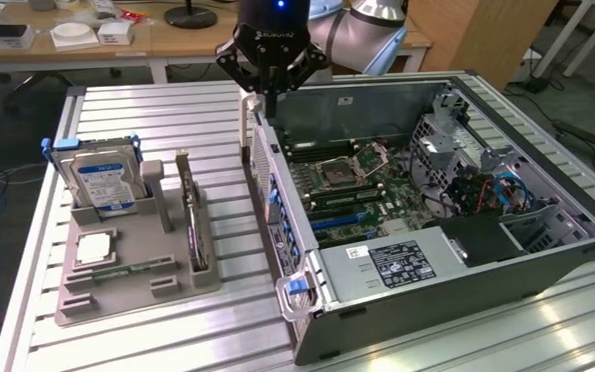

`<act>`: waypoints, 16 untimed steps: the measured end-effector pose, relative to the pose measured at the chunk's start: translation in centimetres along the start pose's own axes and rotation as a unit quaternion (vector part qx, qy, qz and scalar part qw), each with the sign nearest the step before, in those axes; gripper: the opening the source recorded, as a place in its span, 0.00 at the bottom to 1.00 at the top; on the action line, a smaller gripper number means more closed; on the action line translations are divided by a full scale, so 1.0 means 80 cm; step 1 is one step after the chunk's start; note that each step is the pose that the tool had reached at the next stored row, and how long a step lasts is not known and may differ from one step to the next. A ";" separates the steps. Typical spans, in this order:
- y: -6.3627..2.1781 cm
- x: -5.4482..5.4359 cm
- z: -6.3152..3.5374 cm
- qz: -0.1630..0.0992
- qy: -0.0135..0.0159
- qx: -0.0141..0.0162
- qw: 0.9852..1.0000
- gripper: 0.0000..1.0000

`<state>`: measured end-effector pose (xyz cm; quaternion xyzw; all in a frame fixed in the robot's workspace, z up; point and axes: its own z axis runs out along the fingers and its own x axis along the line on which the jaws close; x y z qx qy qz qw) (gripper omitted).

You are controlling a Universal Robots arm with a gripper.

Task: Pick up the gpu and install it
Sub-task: 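Reach for the gpu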

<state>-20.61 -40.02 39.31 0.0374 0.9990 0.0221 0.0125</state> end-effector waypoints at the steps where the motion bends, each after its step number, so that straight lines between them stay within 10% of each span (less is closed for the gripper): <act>1: 0.000 0.001 0.000 0.000 0.000 0.000 1.000 0.10; 16: -0.003 0.025 -0.001 0.000 0.000 0.000 1.000 0.10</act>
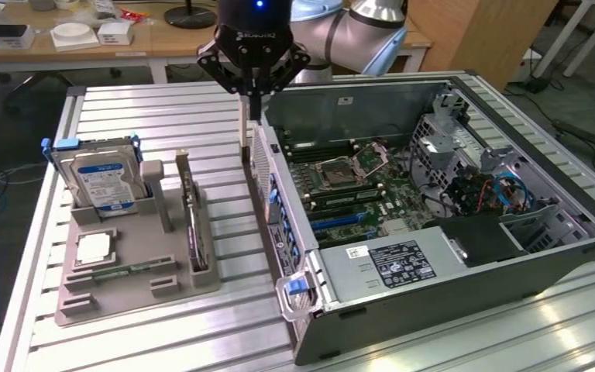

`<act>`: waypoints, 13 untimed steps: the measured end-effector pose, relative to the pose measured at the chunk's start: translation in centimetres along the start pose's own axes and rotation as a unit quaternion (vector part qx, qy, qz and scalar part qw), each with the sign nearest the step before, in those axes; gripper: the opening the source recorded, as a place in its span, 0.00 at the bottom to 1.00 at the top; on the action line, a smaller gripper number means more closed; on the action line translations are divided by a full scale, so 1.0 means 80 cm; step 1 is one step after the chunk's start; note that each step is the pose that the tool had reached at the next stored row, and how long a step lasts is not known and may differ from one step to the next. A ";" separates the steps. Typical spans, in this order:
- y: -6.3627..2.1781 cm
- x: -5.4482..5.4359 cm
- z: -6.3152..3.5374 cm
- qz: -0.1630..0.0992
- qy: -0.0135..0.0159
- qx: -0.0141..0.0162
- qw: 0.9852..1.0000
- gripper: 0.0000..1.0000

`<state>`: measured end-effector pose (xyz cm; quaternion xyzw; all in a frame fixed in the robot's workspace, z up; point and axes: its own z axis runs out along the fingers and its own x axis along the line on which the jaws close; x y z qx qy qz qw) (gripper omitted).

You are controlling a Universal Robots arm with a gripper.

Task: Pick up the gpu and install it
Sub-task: 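Reach for the gpu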

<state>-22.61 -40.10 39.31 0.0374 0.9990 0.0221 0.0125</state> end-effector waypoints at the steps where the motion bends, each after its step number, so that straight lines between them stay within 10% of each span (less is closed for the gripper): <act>1: 0.000 0.002 0.000 0.000 0.000 0.000 1.000 0.10; 13: -0.003 0.022 -0.001 0.000 0.000 0.000 1.000 0.10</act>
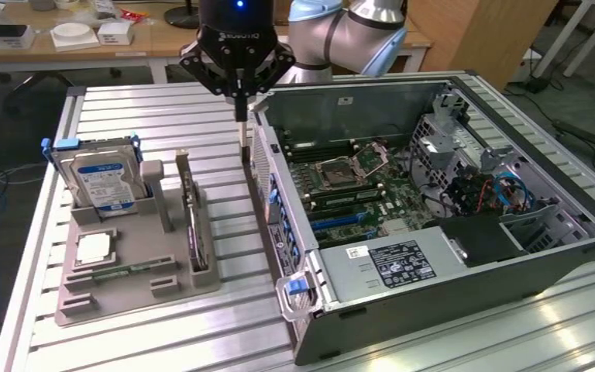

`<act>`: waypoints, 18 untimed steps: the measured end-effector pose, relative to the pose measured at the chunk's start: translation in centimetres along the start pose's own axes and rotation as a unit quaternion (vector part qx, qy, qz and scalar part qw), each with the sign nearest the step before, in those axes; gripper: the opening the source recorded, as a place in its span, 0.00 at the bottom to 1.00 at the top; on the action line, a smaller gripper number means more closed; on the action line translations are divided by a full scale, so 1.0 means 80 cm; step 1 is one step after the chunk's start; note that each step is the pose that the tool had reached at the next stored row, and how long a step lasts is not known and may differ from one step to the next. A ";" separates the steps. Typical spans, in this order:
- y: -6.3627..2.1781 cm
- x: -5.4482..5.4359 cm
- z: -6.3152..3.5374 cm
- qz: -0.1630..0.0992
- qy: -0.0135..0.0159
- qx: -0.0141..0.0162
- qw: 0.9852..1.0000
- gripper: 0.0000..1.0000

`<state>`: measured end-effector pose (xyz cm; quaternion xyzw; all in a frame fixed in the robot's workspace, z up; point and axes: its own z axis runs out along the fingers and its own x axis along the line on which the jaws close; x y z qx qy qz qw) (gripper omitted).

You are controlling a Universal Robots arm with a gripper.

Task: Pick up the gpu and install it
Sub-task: 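Reach for the gpu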

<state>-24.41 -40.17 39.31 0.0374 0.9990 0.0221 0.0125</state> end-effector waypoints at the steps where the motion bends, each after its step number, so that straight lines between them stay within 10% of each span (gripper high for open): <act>1: 0.000 0.002 0.000 0.000 0.000 0.000 1.000 0.10; 18: -0.004 0.032 -0.001 0.000 0.000 0.000 1.000 0.10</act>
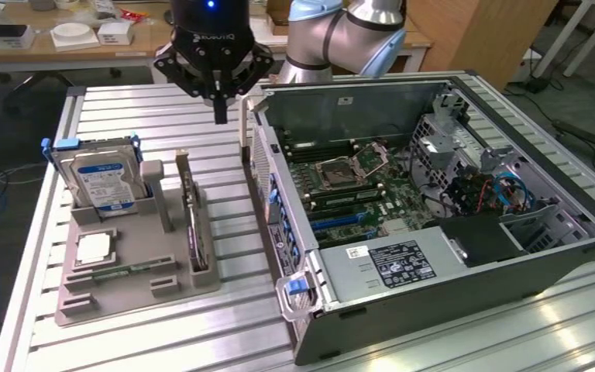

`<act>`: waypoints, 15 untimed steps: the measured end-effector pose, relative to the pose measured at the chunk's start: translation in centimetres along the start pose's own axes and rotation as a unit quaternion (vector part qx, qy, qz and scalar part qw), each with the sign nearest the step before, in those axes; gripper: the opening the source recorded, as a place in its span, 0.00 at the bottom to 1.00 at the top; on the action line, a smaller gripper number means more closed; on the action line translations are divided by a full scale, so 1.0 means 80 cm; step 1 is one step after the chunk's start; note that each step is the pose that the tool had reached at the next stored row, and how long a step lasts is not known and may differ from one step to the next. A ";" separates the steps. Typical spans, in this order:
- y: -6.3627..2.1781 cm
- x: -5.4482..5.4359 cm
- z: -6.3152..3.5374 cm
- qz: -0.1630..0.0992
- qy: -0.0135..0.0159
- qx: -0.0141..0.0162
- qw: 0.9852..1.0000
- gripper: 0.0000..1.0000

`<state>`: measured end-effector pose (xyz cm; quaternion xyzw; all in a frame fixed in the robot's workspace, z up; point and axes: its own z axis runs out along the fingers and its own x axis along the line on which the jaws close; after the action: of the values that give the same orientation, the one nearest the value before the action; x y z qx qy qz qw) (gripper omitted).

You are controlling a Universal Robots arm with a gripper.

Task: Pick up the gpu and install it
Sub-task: 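Reach for the gpu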

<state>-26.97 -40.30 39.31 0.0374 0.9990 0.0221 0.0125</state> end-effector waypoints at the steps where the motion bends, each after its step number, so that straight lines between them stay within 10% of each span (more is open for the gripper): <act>1: 0.000 0.002 0.000 0.000 0.000 0.000 1.000 0.10; 15: -0.003 0.028 -0.001 0.000 0.000 0.000 1.000 0.10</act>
<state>-29.23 -40.40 39.30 0.0374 0.9990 0.0221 0.0125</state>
